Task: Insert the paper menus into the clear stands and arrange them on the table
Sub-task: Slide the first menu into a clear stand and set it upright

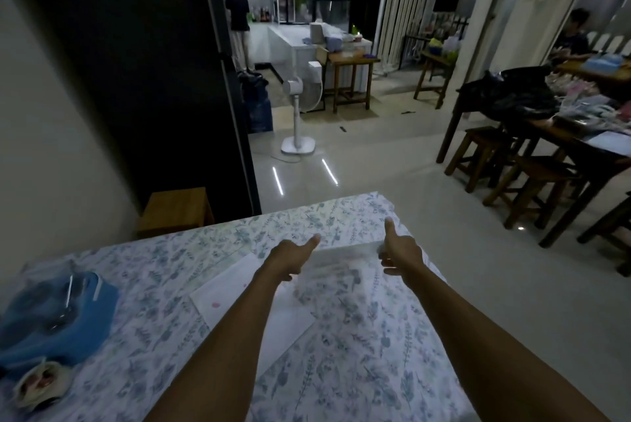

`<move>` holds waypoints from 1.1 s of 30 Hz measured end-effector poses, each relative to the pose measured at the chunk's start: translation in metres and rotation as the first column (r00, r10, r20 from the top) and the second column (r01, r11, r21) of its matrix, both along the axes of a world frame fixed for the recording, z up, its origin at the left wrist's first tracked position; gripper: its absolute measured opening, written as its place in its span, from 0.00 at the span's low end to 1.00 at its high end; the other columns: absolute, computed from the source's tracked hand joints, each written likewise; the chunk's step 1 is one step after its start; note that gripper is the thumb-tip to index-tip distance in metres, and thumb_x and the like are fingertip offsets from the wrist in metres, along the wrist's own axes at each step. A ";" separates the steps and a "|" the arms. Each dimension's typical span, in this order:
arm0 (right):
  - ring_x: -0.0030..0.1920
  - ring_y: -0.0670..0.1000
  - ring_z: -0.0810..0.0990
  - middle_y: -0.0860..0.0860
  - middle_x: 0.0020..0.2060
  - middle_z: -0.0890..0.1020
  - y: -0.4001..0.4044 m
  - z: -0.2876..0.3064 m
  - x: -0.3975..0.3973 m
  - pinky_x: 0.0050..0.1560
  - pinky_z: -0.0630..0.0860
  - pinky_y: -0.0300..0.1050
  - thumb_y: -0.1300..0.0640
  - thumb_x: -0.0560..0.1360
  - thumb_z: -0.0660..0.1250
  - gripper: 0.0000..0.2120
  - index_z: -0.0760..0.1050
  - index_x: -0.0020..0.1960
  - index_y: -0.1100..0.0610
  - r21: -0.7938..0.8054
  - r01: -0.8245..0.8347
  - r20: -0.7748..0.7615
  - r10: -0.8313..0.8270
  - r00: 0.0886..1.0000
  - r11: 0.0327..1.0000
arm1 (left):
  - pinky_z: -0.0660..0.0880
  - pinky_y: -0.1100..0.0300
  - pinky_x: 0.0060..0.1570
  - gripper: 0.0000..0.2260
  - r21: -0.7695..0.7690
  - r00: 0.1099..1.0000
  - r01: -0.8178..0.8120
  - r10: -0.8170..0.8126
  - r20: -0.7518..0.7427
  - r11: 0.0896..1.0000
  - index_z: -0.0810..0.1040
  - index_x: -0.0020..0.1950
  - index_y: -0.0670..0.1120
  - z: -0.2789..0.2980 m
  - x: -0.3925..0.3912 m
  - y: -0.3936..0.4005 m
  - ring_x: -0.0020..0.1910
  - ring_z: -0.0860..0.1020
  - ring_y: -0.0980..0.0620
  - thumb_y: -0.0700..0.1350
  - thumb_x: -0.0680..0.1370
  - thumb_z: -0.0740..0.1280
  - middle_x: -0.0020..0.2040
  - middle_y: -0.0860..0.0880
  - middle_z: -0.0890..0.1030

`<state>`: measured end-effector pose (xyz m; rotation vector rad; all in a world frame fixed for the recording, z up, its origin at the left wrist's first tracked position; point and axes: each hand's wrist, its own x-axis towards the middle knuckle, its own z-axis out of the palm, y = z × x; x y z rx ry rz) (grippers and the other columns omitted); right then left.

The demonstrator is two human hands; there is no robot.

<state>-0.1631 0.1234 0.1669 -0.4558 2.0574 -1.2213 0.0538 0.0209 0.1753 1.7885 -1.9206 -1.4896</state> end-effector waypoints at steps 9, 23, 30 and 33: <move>0.50 0.58 0.81 0.58 0.51 0.82 -0.090 0.004 -0.029 0.48 0.81 0.53 0.23 0.68 0.59 0.37 0.76 0.50 0.56 -0.036 -0.200 0.041 0.202 0.979 0.979 | 0.75 0.60 0.43 0.26 -0.262 0.999 0.005 0.004 0.035 0.965 0.80 0.63 0.44 -0.004 -0.019 -0.058 0.48 0.79 0.50 0.60 0.72 0.73 0.58 0.44 0.83; 0.43 0.53 0.76 0.55 0.56 0.83 -0.126 -0.092 -0.057 0.40 0.73 0.47 0.40 0.75 0.69 0.26 0.68 0.65 0.53 0.268 -0.465 -0.380 0.536 0.754 0.844 | 0.70 0.60 0.41 0.13 -0.429 0.990 -0.065 0.112 0.085 0.901 0.81 0.60 0.46 -0.031 -0.023 -0.104 0.45 0.80 0.47 0.45 0.76 0.73 0.50 0.43 0.85; 0.45 0.56 0.81 0.54 0.51 0.83 -0.134 -0.113 -0.057 0.42 0.78 0.51 0.37 0.72 0.69 0.24 0.68 0.60 0.51 0.319 -0.422 -0.444 0.527 0.724 0.849 | 0.77 0.56 0.42 0.14 -0.456 0.981 -0.121 0.177 0.081 0.882 0.81 0.57 0.47 -0.038 -0.029 -0.108 0.42 0.81 0.50 0.46 0.73 0.75 0.48 0.47 0.85; 0.46 0.56 0.81 0.54 0.51 0.83 -0.135 -0.121 -0.057 0.40 0.77 0.49 0.35 0.72 0.68 0.25 0.68 0.59 0.50 0.310 -0.402 -0.485 0.507 0.713 0.861 | 0.79 0.54 0.44 0.14 -0.458 0.978 -0.123 0.187 0.095 0.880 0.81 0.56 0.47 -0.038 -0.030 -0.110 0.44 0.82 0.48 0.46 0.72 0.76 0.47 0.47 0.85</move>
